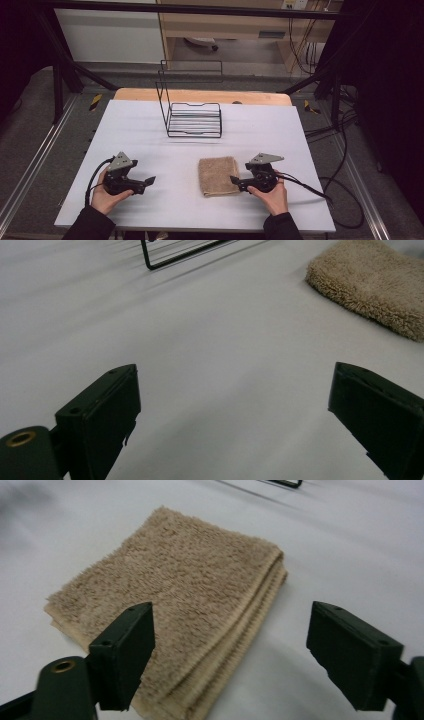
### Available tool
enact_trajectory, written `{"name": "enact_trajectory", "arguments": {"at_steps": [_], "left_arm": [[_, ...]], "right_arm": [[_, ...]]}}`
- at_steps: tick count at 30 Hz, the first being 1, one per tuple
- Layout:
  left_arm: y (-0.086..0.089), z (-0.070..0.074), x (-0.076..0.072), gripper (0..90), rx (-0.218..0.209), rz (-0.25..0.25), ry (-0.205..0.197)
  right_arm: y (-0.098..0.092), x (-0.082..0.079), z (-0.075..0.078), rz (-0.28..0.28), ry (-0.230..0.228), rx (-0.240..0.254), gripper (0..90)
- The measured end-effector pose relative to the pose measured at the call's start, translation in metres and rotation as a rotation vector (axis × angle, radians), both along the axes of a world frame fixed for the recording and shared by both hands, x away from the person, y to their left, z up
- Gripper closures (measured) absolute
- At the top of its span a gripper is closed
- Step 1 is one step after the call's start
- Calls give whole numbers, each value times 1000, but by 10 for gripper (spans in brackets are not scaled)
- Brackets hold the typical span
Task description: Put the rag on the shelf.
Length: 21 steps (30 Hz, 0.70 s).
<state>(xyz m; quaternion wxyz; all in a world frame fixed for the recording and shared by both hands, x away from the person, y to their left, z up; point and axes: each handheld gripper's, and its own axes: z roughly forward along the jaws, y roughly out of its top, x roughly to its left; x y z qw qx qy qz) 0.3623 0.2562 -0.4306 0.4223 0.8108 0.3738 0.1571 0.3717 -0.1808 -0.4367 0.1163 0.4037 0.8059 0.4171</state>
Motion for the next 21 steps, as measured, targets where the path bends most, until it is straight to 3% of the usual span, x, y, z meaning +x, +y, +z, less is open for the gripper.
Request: {"name": "enact_trajectory", "arguments": {"at_steps": [11, 15, 21], "left_arm": [[-35, 7, 4, 69, 9, -38, 2], [-52, 8, 9, 69, 24, -54, 11], [-77, 10, 18, 73, 37, -60, 13]], "right_arm": [[-19, 3, -9, -19, 7, -11, 53], [-20, 1, -9, -14, -1, -39, 33], [-21, 0, -7, -20, -8, -43, 14]]}}
